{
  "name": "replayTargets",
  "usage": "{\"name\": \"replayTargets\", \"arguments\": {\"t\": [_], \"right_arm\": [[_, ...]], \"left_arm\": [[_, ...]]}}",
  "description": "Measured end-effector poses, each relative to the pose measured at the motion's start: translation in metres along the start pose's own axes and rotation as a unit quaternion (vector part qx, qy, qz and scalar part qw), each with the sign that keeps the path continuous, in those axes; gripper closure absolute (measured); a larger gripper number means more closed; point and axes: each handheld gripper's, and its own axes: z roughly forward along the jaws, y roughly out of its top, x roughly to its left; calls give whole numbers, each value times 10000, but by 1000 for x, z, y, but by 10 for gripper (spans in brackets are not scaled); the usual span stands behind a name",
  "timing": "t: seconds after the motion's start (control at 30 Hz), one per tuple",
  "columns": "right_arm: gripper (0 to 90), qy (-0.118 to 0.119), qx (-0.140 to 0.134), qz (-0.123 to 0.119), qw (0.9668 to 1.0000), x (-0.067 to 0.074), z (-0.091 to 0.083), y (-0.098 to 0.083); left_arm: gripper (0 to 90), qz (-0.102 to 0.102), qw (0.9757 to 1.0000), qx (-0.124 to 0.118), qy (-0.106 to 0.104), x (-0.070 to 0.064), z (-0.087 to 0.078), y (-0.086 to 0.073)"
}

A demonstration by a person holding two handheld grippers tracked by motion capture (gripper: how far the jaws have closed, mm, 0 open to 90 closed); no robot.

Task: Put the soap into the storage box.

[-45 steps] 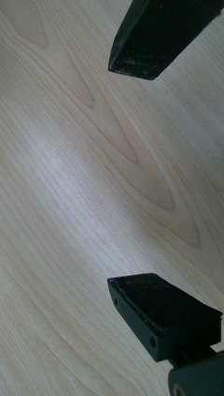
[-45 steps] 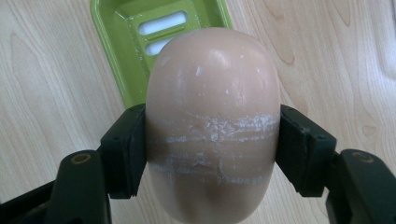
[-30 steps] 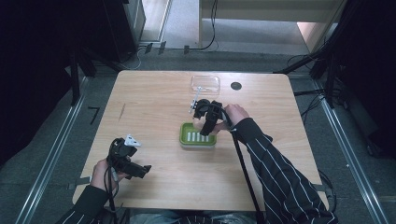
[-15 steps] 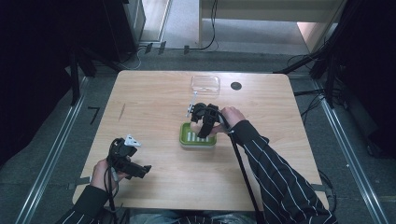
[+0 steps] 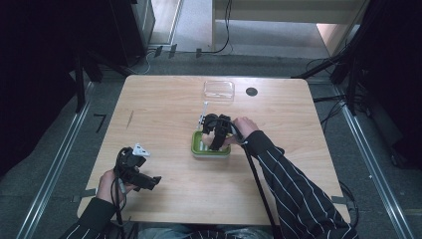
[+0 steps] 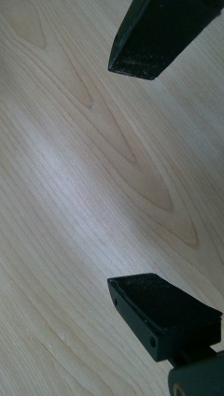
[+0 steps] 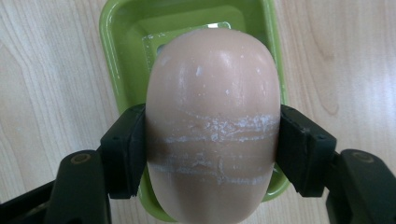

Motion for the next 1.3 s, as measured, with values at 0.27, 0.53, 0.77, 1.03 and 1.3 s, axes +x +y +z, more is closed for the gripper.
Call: {"name": "replayTargets", "arguments": {"t": [0.27, 0.53, 0.77, 1.03, 1.3], "right_arm": [[338, -22, 19, -62, 10000, 1, 6, 0], [337, 37, 3, -121, 9999, -1, 8, -1], [333, 56, 57, -59, 10000, 0, 9, -2], [335, 37, 13, 10, 10000, -1, 8, -2], [307, 48, -8, 149, 9999, -3, 5, -3]], "left_arm": [[13, 0, 10000, -10, 19, 0, 0, 0], [13, 3, 10000, -7, 14, 0, 0, 0], [13, 1, 10000, -11, 17, -1, 0, 0], [13, 4, 10000, -5, 22, -1, 1, 0], [13, -1, 10000, -5, 20, -1, 0, 1]]}}
